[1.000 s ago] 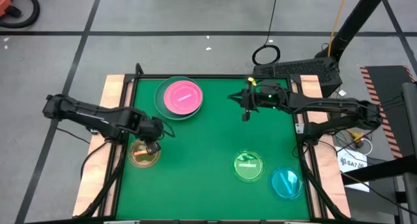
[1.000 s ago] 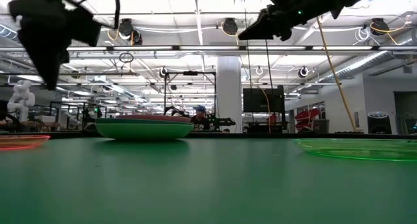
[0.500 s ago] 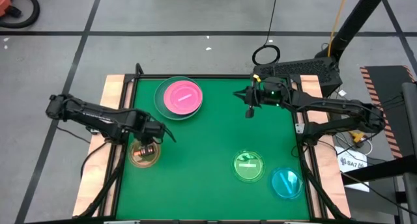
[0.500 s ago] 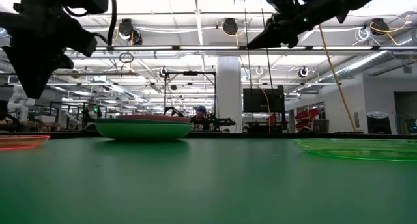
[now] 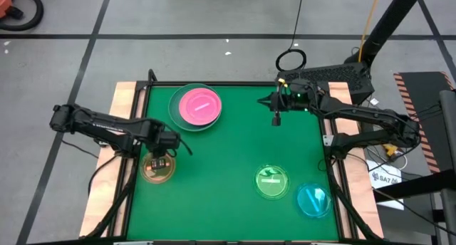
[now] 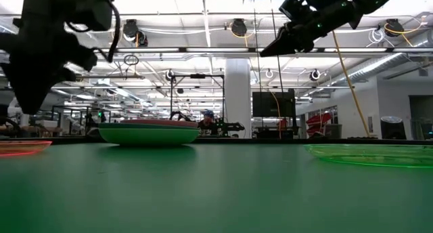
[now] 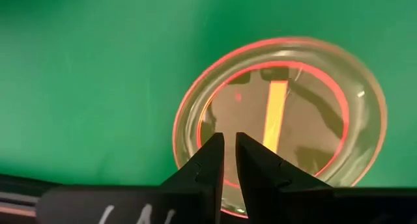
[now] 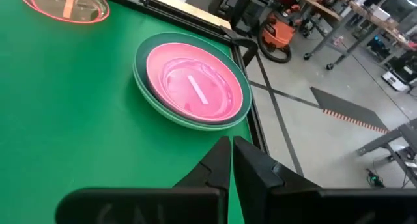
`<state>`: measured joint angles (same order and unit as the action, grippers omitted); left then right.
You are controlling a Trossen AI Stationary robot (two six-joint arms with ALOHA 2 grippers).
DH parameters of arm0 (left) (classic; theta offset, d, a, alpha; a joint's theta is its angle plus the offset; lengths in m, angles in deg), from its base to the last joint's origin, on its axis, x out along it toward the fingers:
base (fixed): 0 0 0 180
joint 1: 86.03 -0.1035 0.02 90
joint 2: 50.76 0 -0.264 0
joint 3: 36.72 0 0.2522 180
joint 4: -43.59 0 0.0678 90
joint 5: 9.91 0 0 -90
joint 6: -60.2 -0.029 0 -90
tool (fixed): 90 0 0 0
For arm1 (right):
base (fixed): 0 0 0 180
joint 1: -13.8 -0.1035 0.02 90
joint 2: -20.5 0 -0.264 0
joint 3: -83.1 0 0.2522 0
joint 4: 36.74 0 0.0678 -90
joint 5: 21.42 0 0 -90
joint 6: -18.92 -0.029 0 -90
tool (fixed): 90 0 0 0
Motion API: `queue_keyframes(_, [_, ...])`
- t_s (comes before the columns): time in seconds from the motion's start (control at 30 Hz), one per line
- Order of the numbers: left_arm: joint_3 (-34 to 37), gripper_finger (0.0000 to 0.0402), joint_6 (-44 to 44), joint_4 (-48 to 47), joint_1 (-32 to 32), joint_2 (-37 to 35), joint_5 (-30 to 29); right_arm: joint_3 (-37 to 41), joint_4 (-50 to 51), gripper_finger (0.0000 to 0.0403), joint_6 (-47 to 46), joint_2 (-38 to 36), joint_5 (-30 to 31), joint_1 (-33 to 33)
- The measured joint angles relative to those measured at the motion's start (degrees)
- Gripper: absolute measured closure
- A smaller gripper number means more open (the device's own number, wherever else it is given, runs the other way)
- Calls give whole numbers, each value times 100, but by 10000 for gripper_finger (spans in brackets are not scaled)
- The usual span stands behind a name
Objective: Stack plastic plates
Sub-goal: Stack the orange plate on top of the pink plate
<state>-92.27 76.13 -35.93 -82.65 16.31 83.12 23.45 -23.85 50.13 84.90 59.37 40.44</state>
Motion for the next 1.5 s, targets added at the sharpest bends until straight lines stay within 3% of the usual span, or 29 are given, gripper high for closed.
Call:
queue_keyframes(0.4, [148,350,-38,270,-4,49,0,0,-99,392,-10,0,-4,82])
queue_keyframes(0.7, [146,231,177,408,-85,254,-191,-2,-109,392,69,0,-7,82])
queue_keyframes(0.83, [146,201,110,431,-113,516,-328,-2,-107,392,90,0,-7,82])
queue_keyframes(1.17, [146,197,127,444,-280,1140,-352,-2,-100,392,97,0,-7,82])
queue_keyframes(1.5, [146,197,124,450,-295,1259,-352,-4,-100,392,99,0,-7,82])
